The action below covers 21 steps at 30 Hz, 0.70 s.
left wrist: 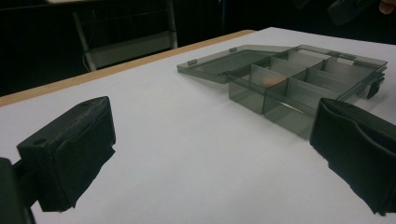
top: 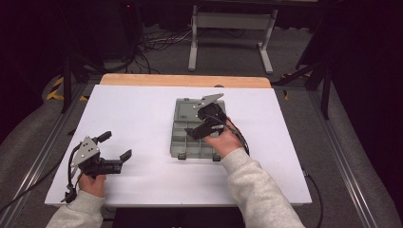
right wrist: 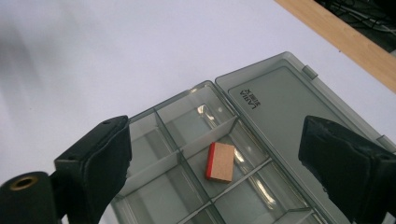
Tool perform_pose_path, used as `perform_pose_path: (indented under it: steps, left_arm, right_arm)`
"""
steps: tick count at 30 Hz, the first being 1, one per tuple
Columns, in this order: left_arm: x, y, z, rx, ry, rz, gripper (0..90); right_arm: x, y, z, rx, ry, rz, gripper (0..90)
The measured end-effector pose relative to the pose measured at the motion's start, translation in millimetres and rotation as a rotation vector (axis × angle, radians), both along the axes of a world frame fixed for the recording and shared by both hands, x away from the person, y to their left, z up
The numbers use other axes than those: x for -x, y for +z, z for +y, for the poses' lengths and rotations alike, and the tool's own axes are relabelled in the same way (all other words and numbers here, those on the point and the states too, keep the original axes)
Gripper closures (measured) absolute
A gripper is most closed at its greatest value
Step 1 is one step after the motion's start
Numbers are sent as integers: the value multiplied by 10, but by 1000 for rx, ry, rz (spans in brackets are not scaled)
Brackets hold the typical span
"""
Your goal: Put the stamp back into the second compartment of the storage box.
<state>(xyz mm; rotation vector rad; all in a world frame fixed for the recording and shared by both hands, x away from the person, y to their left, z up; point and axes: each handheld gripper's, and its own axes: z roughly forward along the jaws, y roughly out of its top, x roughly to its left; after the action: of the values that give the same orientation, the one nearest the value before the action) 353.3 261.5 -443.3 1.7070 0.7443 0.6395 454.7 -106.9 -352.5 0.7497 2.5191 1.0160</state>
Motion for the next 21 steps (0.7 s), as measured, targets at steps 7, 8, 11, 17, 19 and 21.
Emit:
perform_pose_path:
  steps: [7,8,11,17,19,21]
  left_arm:
    - [0,-1,-2,0,3,1,10]
    - [0,-1,-2,0,3,1,10]
    - [0,0,-1,0,3,0,10]
    - [1,0,0,0,3,0,10]
    - [1,0,-1,0,3,-1,10]
    - [2,0,-2,-1,4,-1,10]
  right_arm:
    - [111,93,-42,-40,39,-26,62]
    - [111,93,-42,-40,39,-26,62]
    - [136,104,-57,-44,50,-20,31]
    - [269,195,-176,-103,61,-45,12]
    - [325,223,-229,-121,62,-61,12]
    - [375,241,-280,-132,64,-77,11]
